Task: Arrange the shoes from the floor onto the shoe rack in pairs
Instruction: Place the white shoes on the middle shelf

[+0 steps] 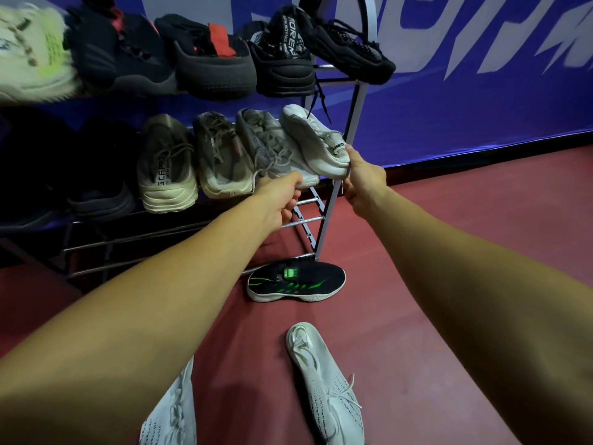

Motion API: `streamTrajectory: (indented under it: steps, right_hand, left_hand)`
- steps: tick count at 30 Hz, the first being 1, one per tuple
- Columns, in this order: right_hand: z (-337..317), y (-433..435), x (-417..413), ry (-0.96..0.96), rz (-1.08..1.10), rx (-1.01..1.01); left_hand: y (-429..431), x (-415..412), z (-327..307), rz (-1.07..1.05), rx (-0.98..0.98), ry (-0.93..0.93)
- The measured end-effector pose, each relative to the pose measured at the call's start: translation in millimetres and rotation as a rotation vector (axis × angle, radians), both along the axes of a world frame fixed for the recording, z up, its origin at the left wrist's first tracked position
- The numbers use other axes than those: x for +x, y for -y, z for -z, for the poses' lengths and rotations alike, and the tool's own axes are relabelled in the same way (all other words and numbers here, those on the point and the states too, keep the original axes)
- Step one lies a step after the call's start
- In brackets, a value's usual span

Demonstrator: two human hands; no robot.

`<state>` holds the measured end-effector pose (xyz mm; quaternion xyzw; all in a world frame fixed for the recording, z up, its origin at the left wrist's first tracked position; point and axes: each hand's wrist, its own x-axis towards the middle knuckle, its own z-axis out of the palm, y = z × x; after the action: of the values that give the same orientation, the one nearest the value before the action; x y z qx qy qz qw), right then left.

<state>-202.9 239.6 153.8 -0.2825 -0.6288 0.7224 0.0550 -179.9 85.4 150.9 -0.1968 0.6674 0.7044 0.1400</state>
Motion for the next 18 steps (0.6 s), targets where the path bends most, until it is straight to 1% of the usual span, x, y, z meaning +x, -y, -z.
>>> streamTrajectory:
  steps: [5, 12, 16, 18]
  right_hand:
    - [0, -2, 15, 0.006, -0.086, 0.056]
    - [-2, -3, 38, 0.029, -0.186, 0.352]
    - [6, 2, 57, 0.012, -0.395, 0.575]
    - [15, 5, 62, 0.048, -0.534, 0.669]
  left_hand:
    - [9, 5, 3, 0.074, -0.004, -0.011]
    - [23, 19, 9, 0.070, -0.058, -0.070]
    - [27, 32, 18, 0.136, -0.136, -0.106]
    - [26, 40, 31, 0.205, -0.211, -0.118]
